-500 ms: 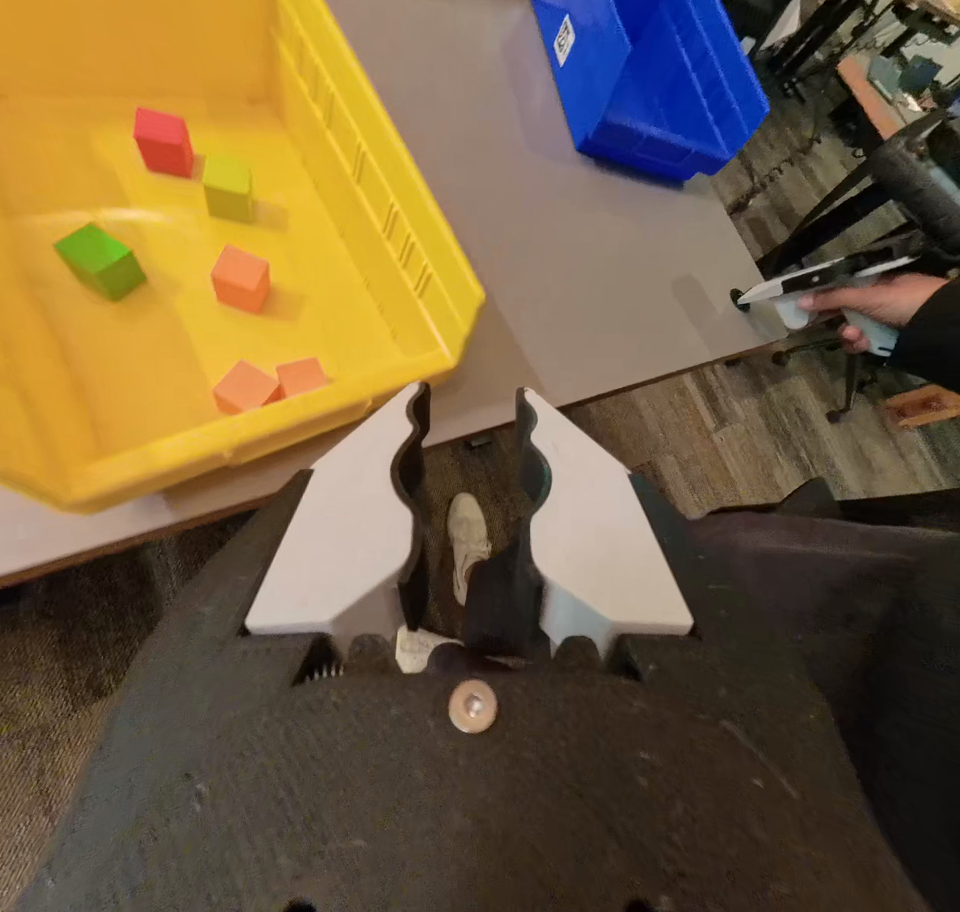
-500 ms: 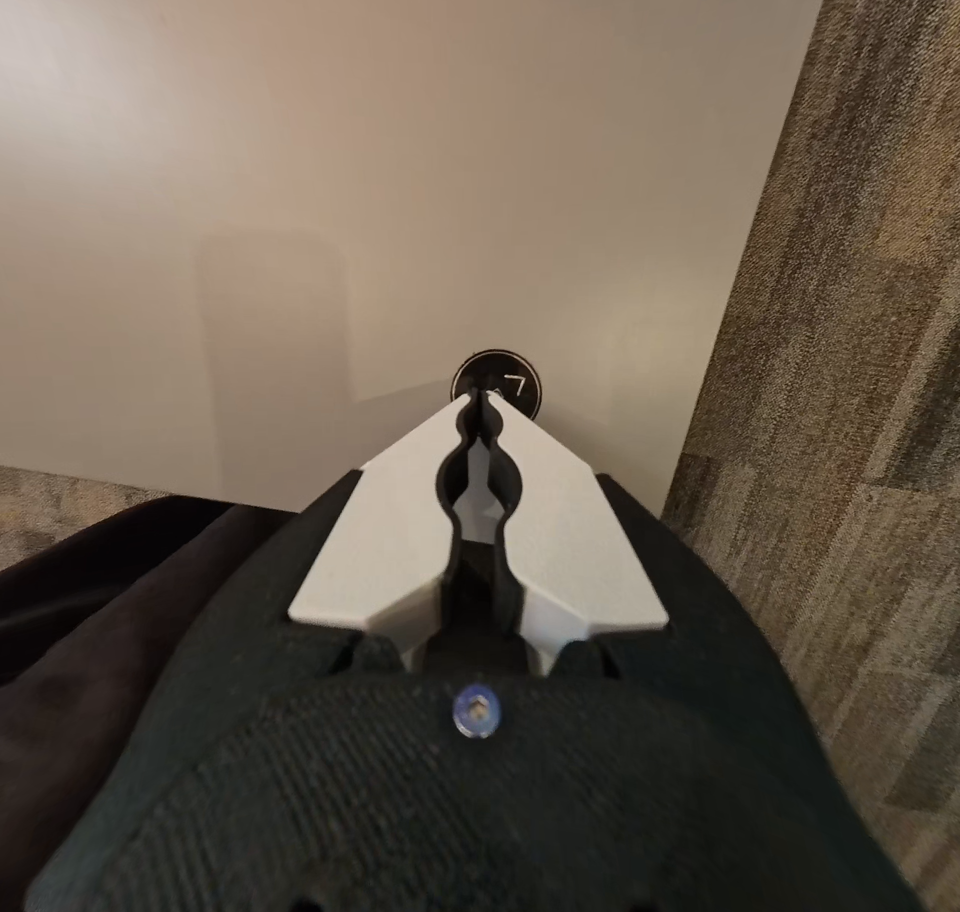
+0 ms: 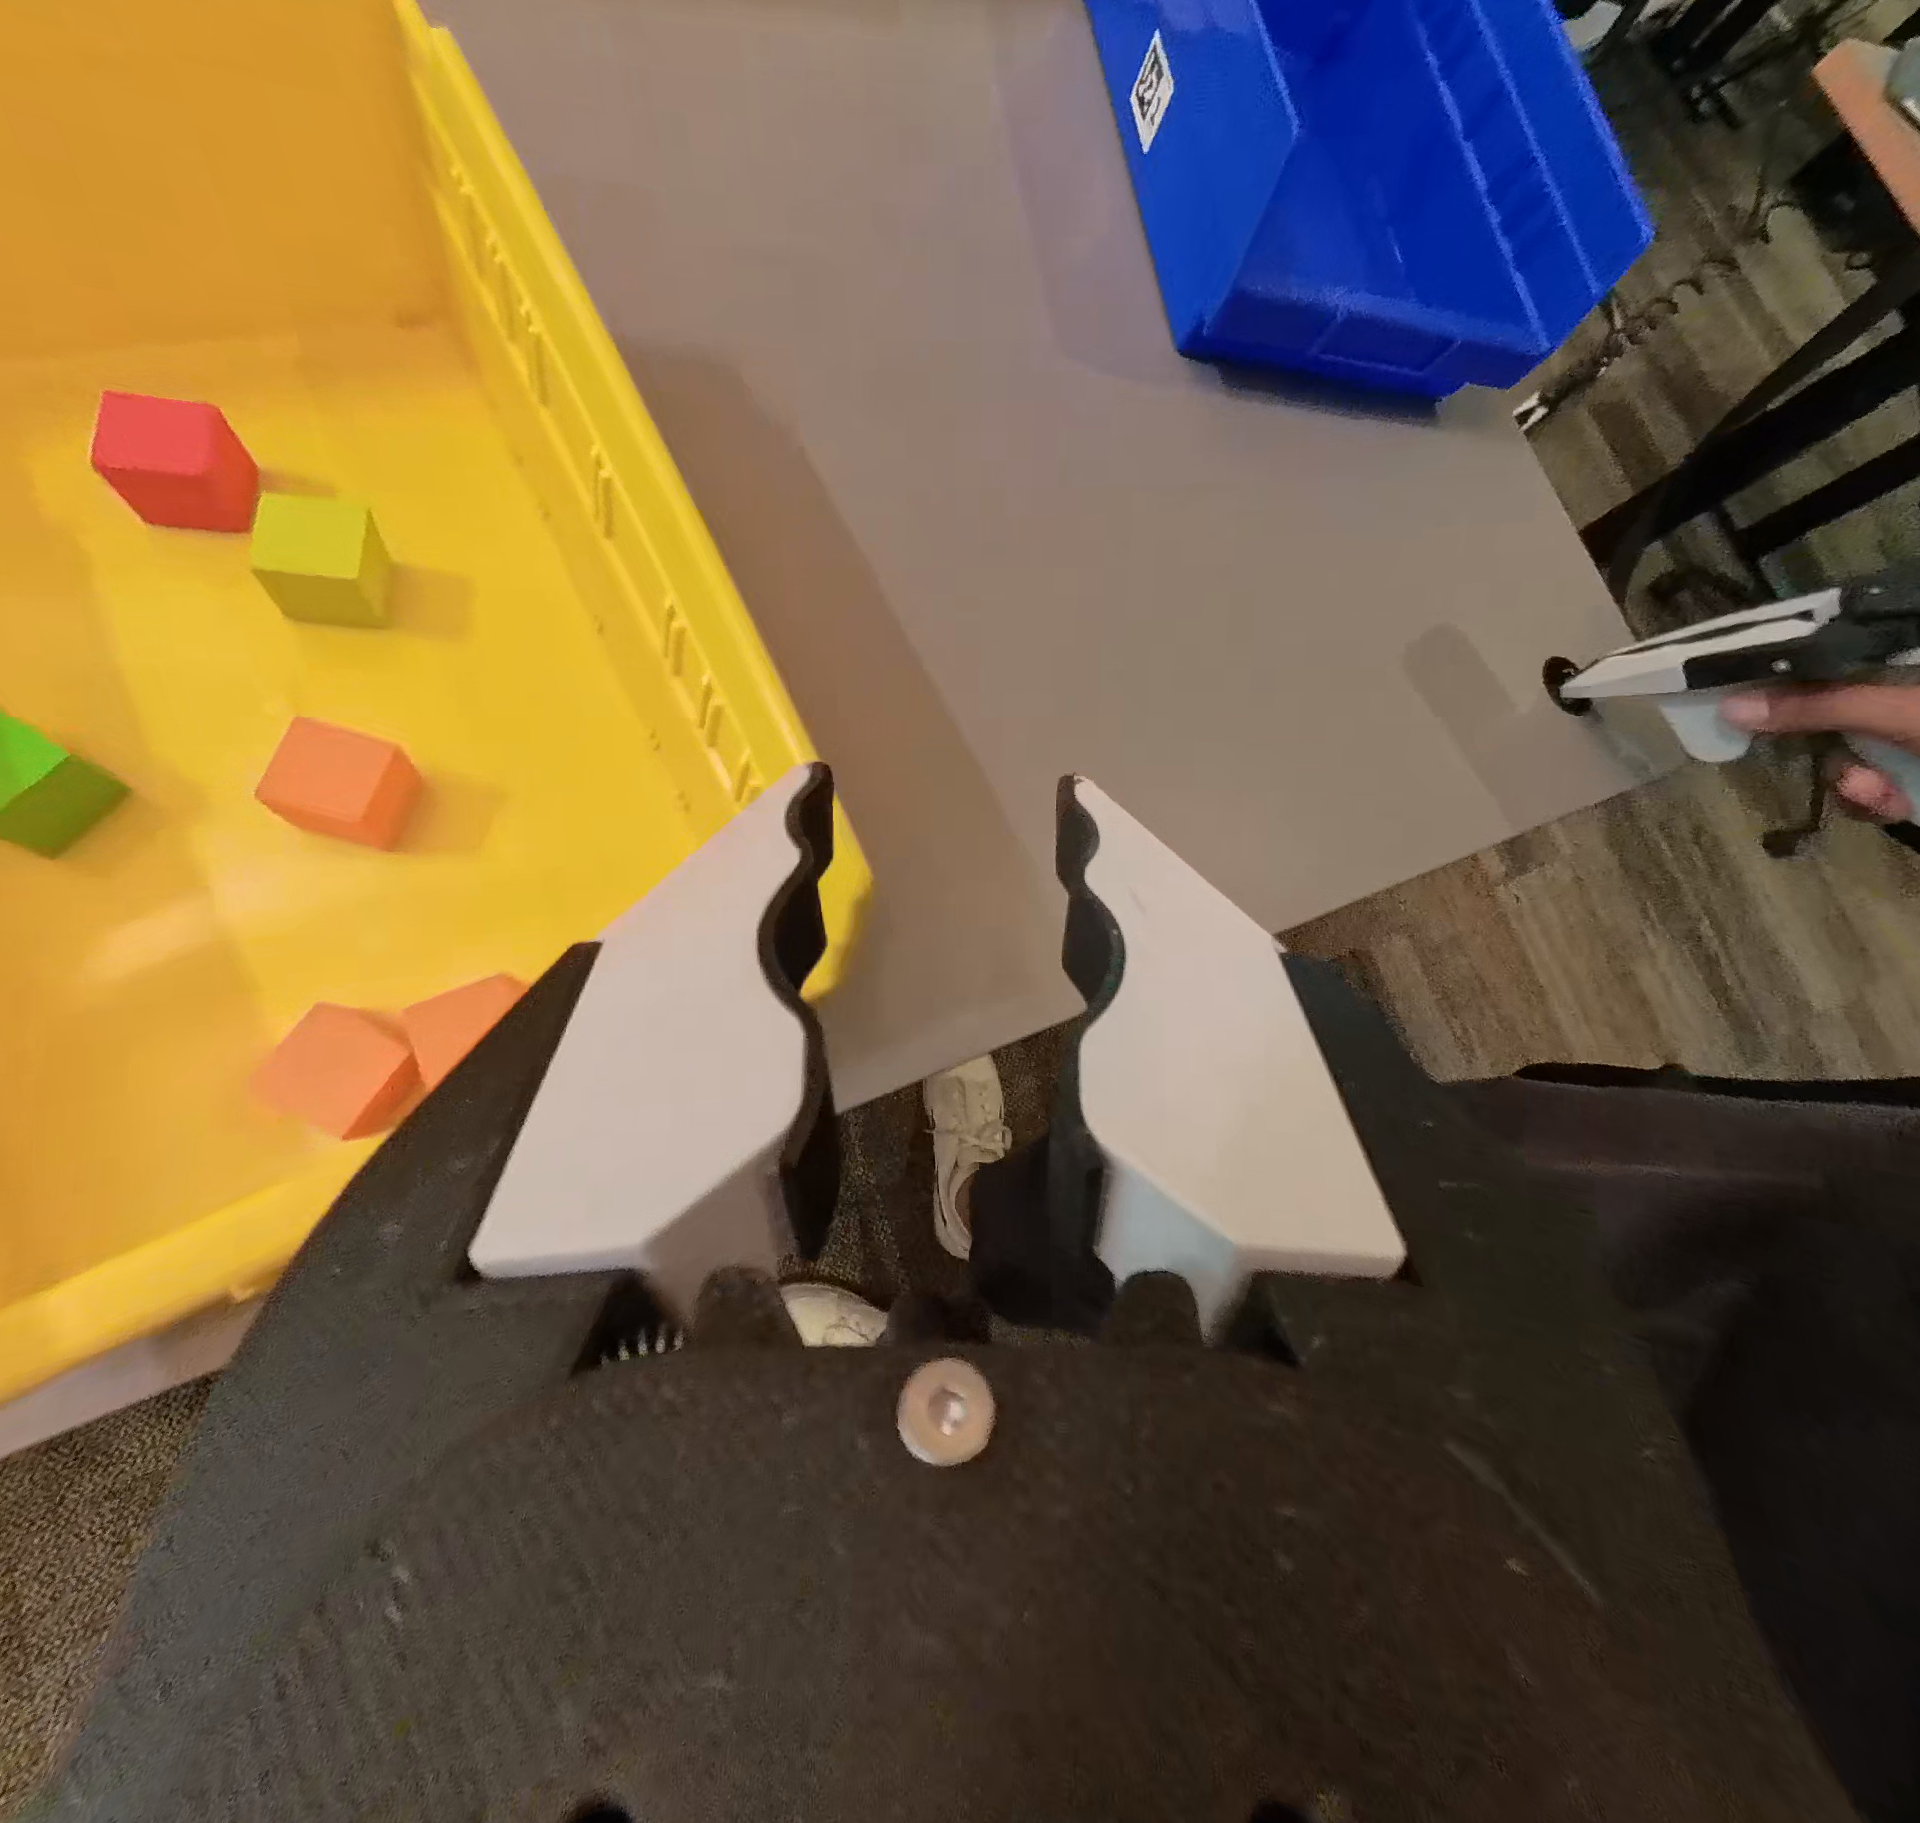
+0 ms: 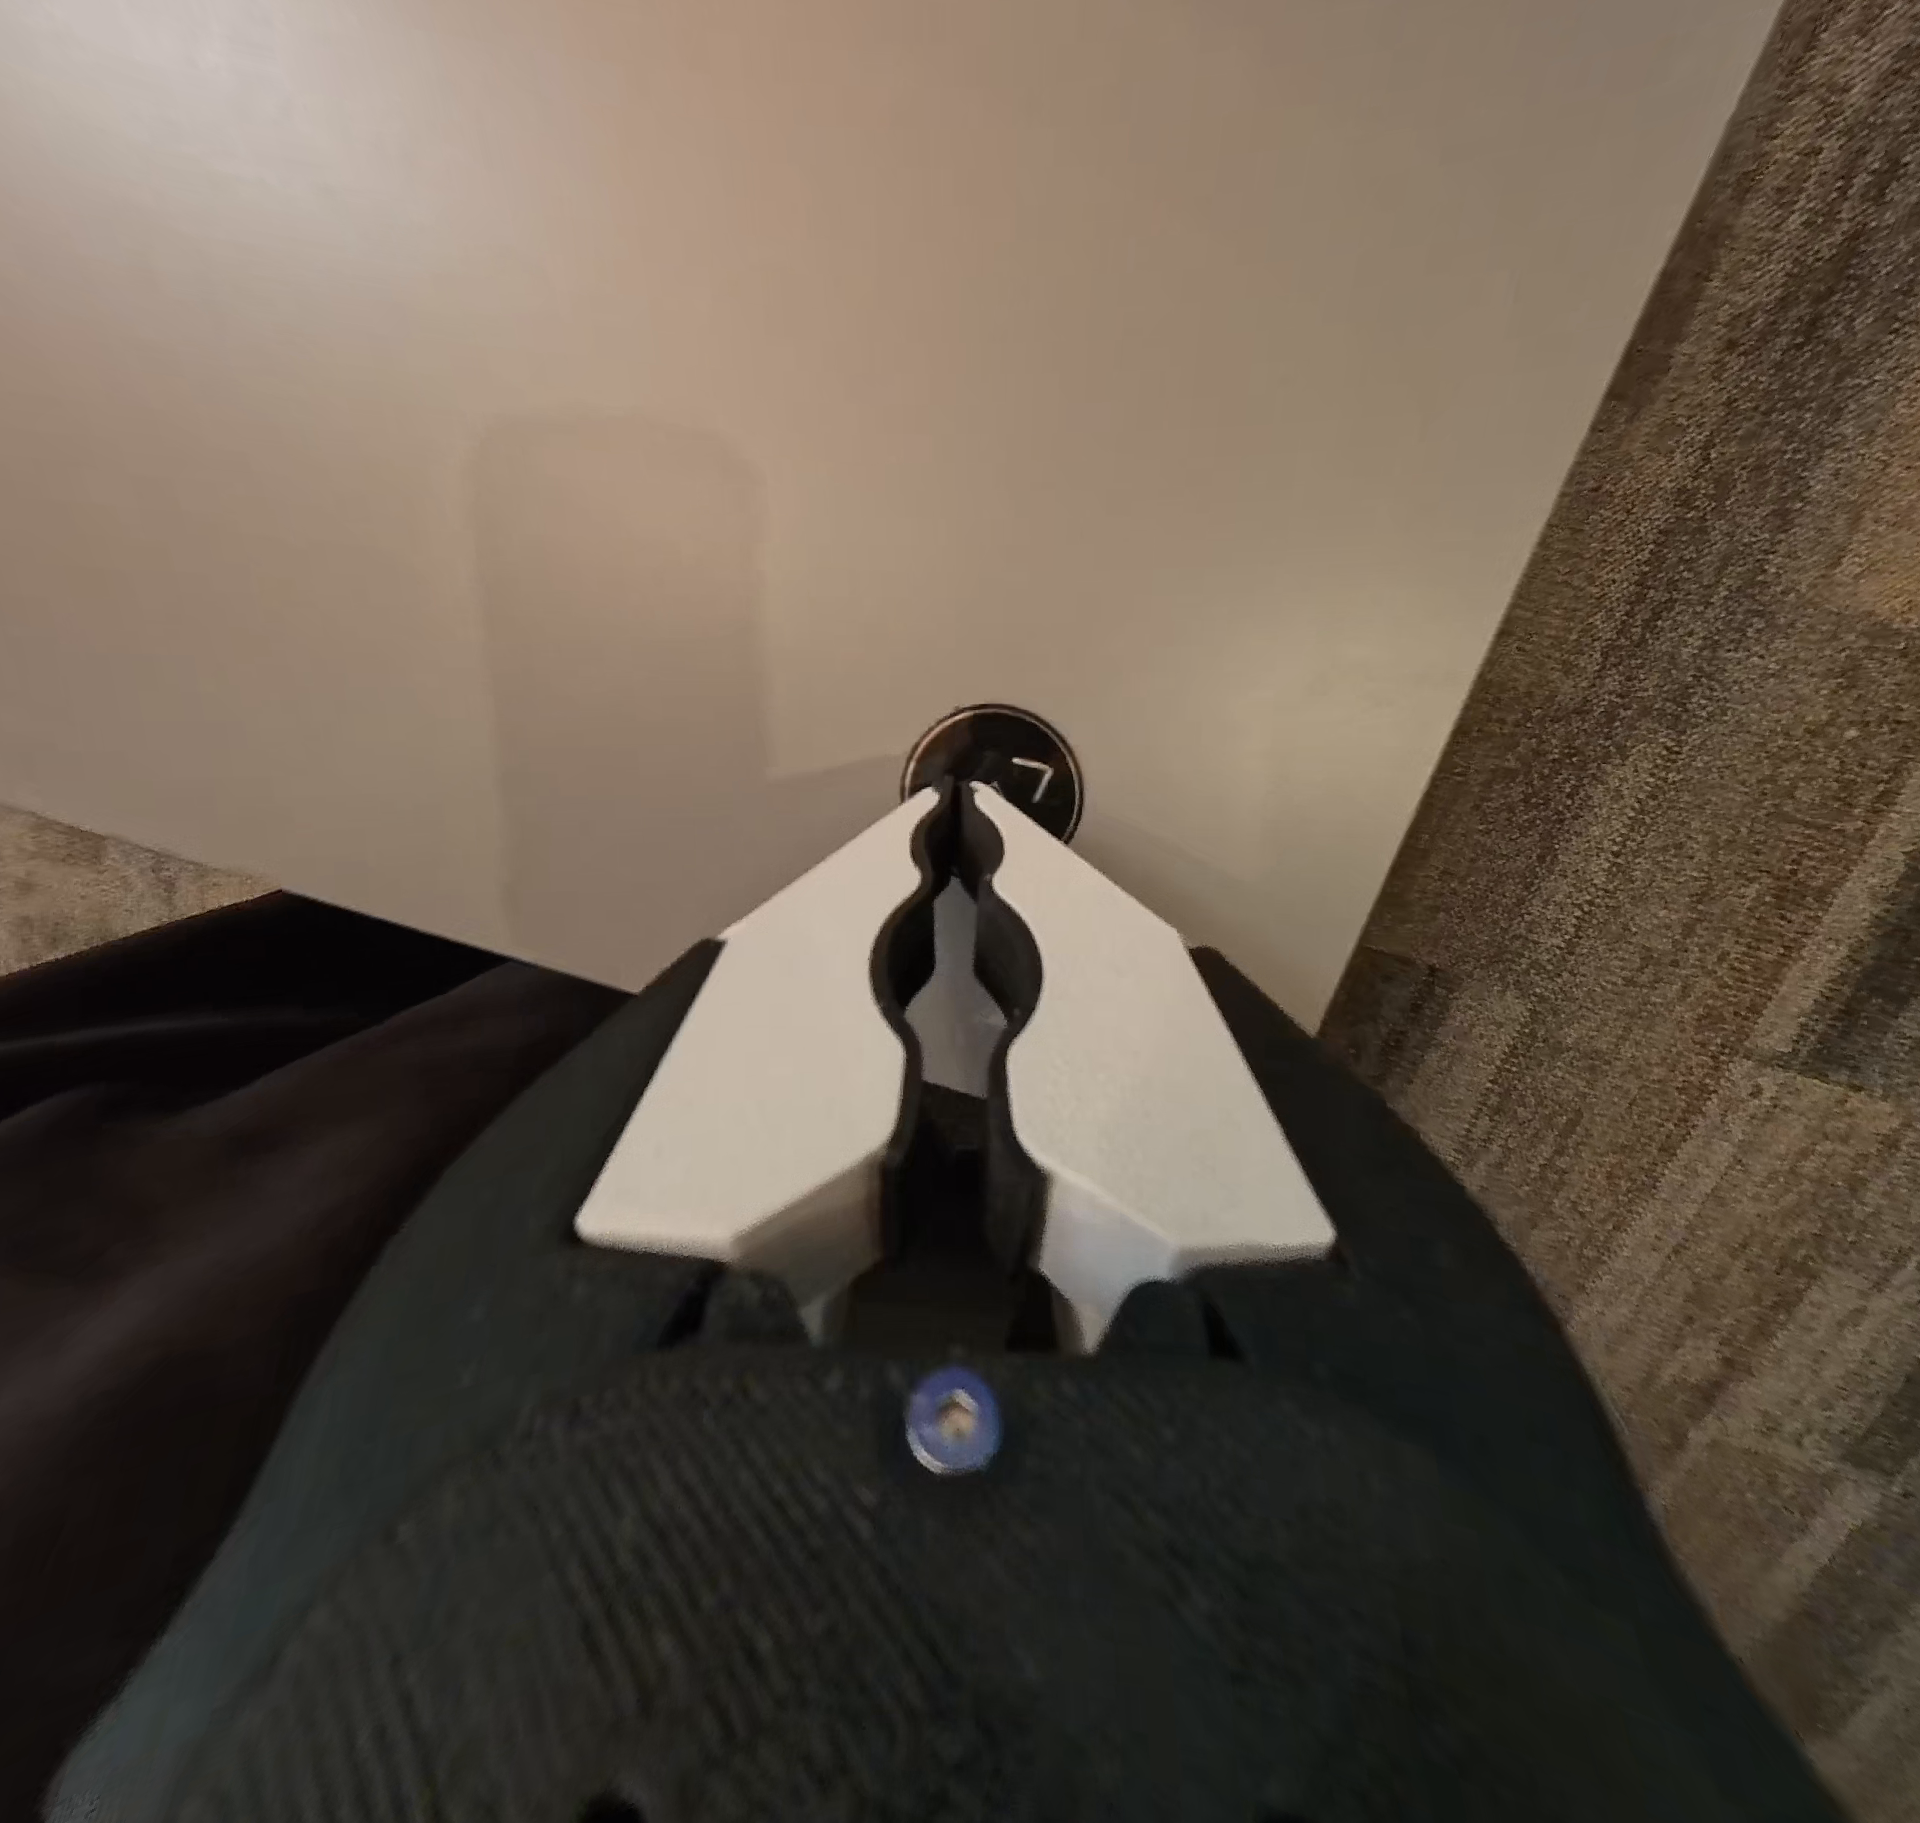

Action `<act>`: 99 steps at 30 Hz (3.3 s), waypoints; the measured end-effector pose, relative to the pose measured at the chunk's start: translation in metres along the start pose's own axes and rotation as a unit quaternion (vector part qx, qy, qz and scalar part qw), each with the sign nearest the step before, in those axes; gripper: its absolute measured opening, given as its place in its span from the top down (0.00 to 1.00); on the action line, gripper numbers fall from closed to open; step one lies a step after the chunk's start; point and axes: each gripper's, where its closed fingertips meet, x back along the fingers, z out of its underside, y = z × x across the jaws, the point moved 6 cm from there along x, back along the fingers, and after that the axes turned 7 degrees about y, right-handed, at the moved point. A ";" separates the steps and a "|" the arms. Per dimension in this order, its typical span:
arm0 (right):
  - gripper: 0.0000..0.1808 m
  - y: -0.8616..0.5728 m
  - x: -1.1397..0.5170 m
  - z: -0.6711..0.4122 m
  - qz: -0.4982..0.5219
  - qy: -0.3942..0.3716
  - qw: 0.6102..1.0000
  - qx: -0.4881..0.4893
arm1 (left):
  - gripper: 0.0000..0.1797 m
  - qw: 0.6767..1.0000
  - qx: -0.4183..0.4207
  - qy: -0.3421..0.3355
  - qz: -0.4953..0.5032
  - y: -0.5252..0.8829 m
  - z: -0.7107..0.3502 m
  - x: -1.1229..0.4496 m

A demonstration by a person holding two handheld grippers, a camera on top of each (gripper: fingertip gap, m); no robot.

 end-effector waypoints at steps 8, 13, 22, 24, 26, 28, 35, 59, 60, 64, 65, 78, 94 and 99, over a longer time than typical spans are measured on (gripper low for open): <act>1.00 -0.003 0.001 -0.003 -0.027 0.025 0.999 0.040 | 0.78 1.000 -0.006 0.024 0.012 -0.036 -0.016 -0.026; 1.00 -0.004 0.000 -0.007 -0.040 0.056 0.995 0.078 | 0.78 0.999 -0.022 0.036 -0.017 -0.041 -0.018 -0.028; 1.00 -0.009 0.000 -0.013 -0.084 0.103 0.987 0.087 | 0.78 0.999 -0.015 0.033 -0.029 -0.044 -0.024 -0.035; 1.00 -0.009 0.000 -0.013 -0.090 0.103 0.987 0.085 | 0.78 0.999 -0.014 0.034 -0.027 -0.045 -0.026 -0.037; 1.00 -0.010 0.000 -0.012 -0.091 0.100 0.987 0.084 | 0.78 0.999 -0.010 0.033 -0.025 -0.045 -0.027 -0.037; 1.00 -0.010 0.000 -0.012 -0.089 0.095 0.988 0.084 | 0.78 0.999 -0.007 0.034 -0.028 -0.045 -0.026 -0.036; 1.00 -0.007 0.000 -0.010 -0.061 0.076 0.990 0.105 | 0.77 0.997 0.016 0.056 -0.046 -0.044 0.004 -0.023; 1.00 -0.007 0.026 -0.007 0.035 -0.110 0.993 -0.037 | 0.76 0.996 0.054 -0.046 -0.053 -0.017 0.150 0.132; 1.00 -0.002 0.025 -0.008 0.034 -0.094 0.995 -0.021 | 0.77 0.995 0.065 -0.046 -0.058 -0.014 0.159 0.139; 1.00 0.008 0.005 0.002 0.043 -0.001 0.999 0.013 | 0.77 0.989 0.127 -0.057 -0.053 0.000 0.181 0.151; 1.00 0.006 0.003 0.003 0.045 0.009 0.999 0.008 | 0.77 0.988 0.133 -0.061 -0.053 0.004 0.180 0.152; 1.00 0.000 0.005 -0.003 -0.006 0.063 0.998 0.027 | 0.76 0.992 0.095 -0.056 -0.054 0.006 0.140 0.120; 1.00 0.008 0.014 0.003 0.052 -0.001 0.996 0.074 | 0.76 0.993 0.095 -0.054 -0.047 0.002 0.136 0.109; 1.00 0.009 0.019 0.001 0.056 0.003 0.996 0.076 | 0.76 0.993 0.094 -0.056 -0.046 0.000 0.139 0.112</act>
